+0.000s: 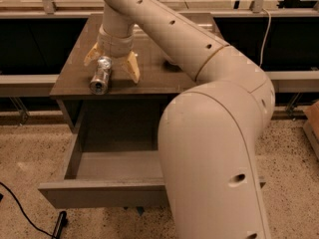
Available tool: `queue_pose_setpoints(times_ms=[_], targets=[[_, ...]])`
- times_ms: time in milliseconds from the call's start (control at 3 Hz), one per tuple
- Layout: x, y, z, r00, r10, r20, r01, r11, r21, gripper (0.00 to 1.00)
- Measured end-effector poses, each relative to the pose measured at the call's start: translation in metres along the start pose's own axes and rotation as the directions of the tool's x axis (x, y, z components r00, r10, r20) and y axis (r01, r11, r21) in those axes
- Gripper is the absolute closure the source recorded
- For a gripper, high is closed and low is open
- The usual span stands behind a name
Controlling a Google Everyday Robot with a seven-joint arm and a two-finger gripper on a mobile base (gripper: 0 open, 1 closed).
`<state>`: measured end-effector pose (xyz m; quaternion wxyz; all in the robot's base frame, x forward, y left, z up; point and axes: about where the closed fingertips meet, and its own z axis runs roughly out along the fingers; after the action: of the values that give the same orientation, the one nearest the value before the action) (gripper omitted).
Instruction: Place redbull can into top drawer
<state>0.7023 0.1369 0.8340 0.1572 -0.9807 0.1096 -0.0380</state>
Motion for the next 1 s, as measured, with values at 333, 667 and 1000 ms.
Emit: queue_pose_setpoints(times_ms=[333, 667, 1000], targets=[[-0.005, -0.008, 0.008, 0.998, -0.062, -0.007, 0.062, 0.9969, -0.050, 0.41], [-0.015, -0.022, -0.001, 0.990, -0.141, -0.007, 0.140, 0.9856, -0.096, 0.65], [-0.025, -0.024, -0.029, 0.987, -0.159, -0.010, 0.157, 0.9818, -0.106, 0.88]])
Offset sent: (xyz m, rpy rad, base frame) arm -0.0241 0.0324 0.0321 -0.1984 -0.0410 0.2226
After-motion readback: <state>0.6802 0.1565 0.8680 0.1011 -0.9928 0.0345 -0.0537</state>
